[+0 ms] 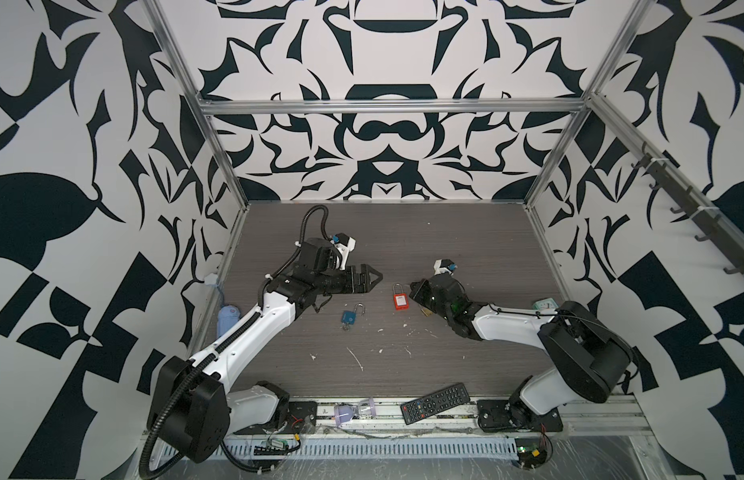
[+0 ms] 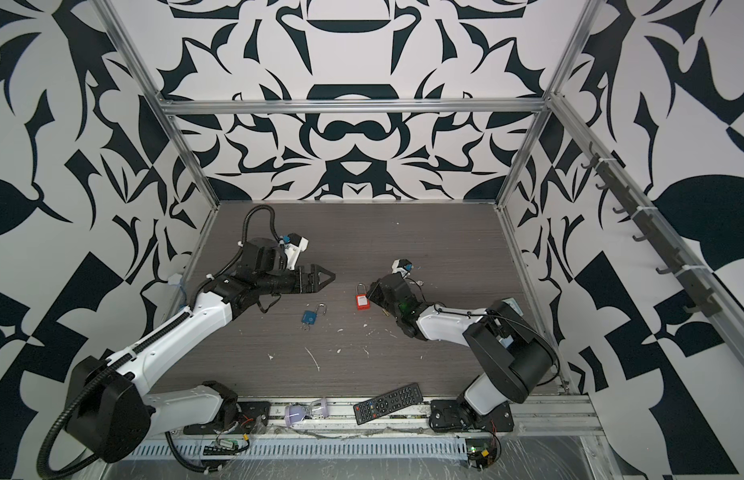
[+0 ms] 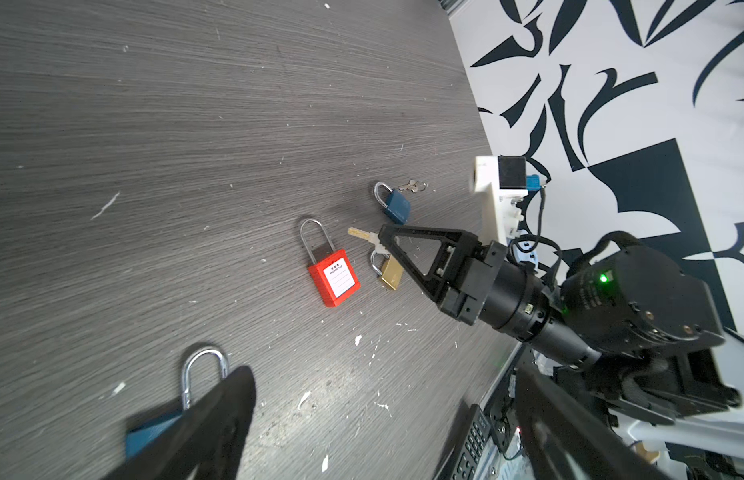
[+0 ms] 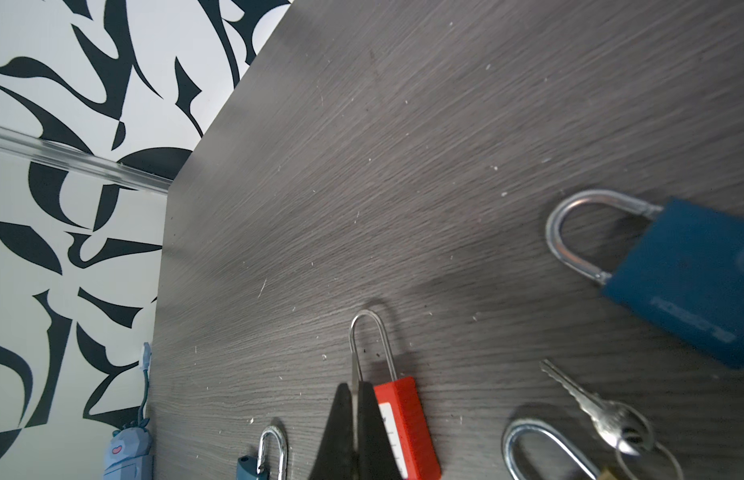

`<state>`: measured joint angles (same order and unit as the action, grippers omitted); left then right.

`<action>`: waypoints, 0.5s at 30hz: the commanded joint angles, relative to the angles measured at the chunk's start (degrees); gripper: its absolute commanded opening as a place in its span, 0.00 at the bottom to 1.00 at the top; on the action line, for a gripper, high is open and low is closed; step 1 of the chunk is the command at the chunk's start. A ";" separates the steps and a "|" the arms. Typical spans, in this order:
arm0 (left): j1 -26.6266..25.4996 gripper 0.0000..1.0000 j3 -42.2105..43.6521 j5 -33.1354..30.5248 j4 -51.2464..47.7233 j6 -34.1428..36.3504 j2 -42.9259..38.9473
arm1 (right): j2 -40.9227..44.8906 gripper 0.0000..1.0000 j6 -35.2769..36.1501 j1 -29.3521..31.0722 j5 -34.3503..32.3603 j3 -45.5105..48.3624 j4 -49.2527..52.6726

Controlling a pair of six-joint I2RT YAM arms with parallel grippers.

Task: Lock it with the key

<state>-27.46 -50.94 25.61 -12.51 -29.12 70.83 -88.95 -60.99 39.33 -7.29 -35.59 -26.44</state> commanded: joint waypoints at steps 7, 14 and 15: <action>-0.12 0.99 4.38 2.32 1.70 1.07 -5.43 | -2.26 0.00 -0.11 1.61 -7.47 -1.06 0.55; -0.11 0.99 6.28 -0.15 -1.02 1.48 -8.48 | -4.33 0.00 -0.59 2.48 -8.53 -1.68 0.51; -0.12 0.99 6.77 -0.33 -0.85 1.44 -8.76 | -4.76 0.00 -0.62 2.58 -8.46 -1.88 0.53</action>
<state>-27.46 -46.02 26.30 -12.21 -28.49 63.24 -93.56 -61.41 41.25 -13.85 -35.66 -25.54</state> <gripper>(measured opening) 0.990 0.053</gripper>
